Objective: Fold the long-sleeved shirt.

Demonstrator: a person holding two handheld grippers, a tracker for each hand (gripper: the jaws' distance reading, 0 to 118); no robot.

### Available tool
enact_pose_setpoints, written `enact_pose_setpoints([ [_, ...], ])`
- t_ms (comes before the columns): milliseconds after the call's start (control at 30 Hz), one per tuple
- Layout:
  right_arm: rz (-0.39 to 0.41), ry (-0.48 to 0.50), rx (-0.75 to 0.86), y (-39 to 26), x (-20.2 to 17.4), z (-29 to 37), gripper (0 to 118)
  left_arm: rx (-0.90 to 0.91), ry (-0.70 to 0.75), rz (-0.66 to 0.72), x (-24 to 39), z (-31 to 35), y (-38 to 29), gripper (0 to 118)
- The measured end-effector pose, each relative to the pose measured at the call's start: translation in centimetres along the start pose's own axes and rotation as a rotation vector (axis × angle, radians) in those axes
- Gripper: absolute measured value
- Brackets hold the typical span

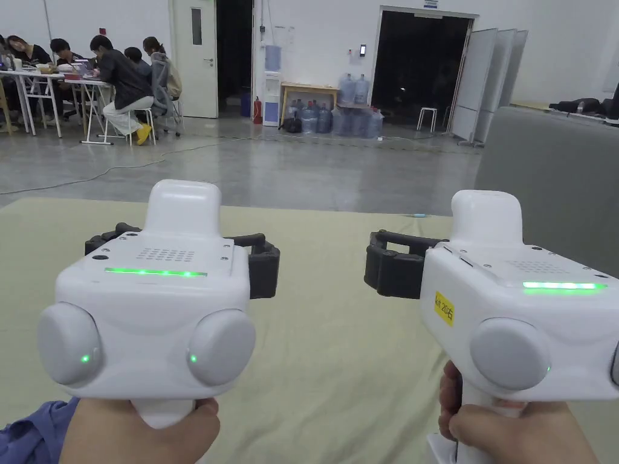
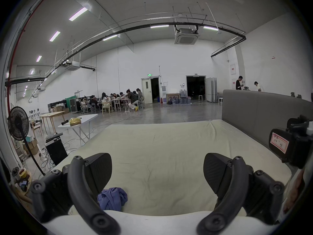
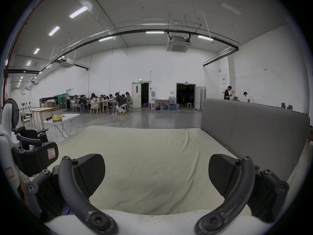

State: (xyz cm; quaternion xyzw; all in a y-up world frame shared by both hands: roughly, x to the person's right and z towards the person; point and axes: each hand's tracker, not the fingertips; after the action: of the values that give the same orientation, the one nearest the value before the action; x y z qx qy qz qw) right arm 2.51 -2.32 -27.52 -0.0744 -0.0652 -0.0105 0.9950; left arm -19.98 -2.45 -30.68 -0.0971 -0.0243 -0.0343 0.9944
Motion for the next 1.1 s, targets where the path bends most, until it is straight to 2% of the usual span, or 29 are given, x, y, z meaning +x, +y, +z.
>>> enact_pose_setpoints([
  [33,-0.012,0.002,-0.007,-0.1,0.1,-0.1,114,0.004,-0.009,0.001,0.0,0.0,0.0,99],
  [67,-0.023,0.002,-0.011,-0.1,0.1,-0.1,100,0.031,-0.056,-0.004,-0.1,0.3,-0.3,74],
  [100,-0.031,0.001,-0.009,-0.3,0.1,-0.1,61,0.051,-0.067,-0.014,0.1,0.5,-0.4,28],
  [133,-0.027,-0.014,-0.019,-0.4,0.0,-0.3,0,0.031,-0.049,-0.033,0.5,0.2,-0.3,0],
  [200,0.034,-0.099,-0.111,-0.3,0.0,-1.2,0,-0.001,-0.040,-0.072,1.0,-0.2,-0.7,0],
  [433,-0.007,-0.020,-0.062,-1.2,1.0,-0.8,0,-0.019,-0.032,-0.076,1.1,0.0,-0.4,0],
  [533,0.003,0.020,-0.052,-0.4,-1.3,-1.6,0,0.002,0.026,-0.017,-2.1,1.8,0.1,0],
  [667,0.058,0.263,-0.024,-0.2,-9.9,-1.9,0,-0.067,0.174,0.051,-10.3,5.1,-0.8,0],
  [800,0.064,0.556,-0.043,-1.2,-20.3,0.3,0,-0.093,0.444,0.188,-19.1,10.0,-2.6,0],
  [900,0.046,0.730,-0.077,-1.9,-25.2,1.8,0,-0.110,0.507,0.206,-22.3,12.7,-3.9,0],
  [967,0.027,0.776,-0.082,-2.2,-26.5,2.3,0,-0.121,0.514,0.182,-22.9,13.3,-4.5,0],
  [1033,0.036,0.776,-0.074,-2.3,-26.7,3.0,0,-0.122,0.508,0.167,-22.9,13.3,-5.0,2],
  [1067,0.040,0.777,-0.078,-2.4,-26.4,2.9,0,-0.126,0.492,0.165,-22.7,13.0,-5.4,6],
  [1100,0.044,0.778,-0.079,-2.5,-26.0,2.6,0,-0.128,0.477,0.169,-22.6,12.4,-5.8,15],
])
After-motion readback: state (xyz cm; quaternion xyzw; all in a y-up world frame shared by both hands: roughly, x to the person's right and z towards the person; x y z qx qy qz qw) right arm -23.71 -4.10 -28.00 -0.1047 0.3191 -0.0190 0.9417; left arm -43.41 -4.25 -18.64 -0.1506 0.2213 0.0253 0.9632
